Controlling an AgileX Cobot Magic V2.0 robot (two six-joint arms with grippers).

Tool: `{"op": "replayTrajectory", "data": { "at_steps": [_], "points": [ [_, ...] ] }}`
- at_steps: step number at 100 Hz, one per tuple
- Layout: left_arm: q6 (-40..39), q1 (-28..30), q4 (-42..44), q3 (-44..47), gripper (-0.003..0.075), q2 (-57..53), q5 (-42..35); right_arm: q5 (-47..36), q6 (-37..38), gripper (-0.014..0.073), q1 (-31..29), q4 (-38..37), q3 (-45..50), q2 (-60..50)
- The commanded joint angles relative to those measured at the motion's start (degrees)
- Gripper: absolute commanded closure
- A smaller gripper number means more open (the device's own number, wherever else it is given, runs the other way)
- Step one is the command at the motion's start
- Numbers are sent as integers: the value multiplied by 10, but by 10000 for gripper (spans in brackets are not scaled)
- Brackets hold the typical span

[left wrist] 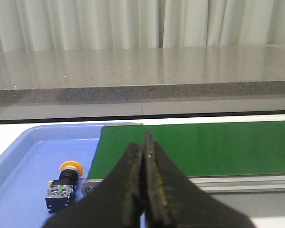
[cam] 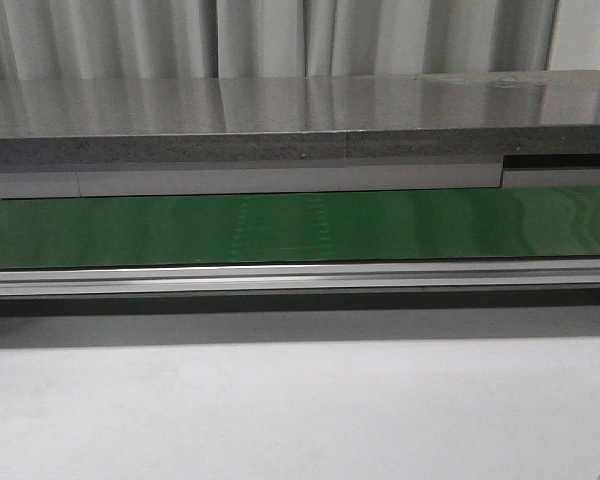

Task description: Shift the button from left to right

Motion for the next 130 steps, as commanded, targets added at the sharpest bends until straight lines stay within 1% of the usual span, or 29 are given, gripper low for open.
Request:
{"op": "replayTrajectory", "data": {
  "at_steps": [1,31,53,64,78,85,104,120,123,130],
  "points": [
    [-4,-4,-3,26,741,-17,-41,-42,0,660,0,-7,-10,-8],
    [-4,-4,-3,26,741,-17,-41,-42,0,660,0,-7,-10,-8],
    [-4,-4,-4,20,741,-17,-74,-42,0,660,0,-7,-10,-8],
    [-4,-4,-38,-11,741,-13,-64,-42,0,660,0,-7,-10,-8],
    [-4,-4,-49,-79,741,19,5,-42,0,660,0,-7,-10,-8],
    [-4,-4,-54,-118,741,51,53,-42,0,660,0,-7,-10,-8],
    [-4,-4,-55,-243,741,167,239,-42,0,660,0,-7,-10,-8],
    [-4,-4,-55,-355,741,266,371,-42,0,660,0,-7,-10,-8],
    [-4,-4,-55,-382,741,291,405,-42,0,660,0,-7,-10,-8],
    [-4,-4,-55,-413,741,321,448,-42,0,660,0,-7,-10,-8]
  ]
}}
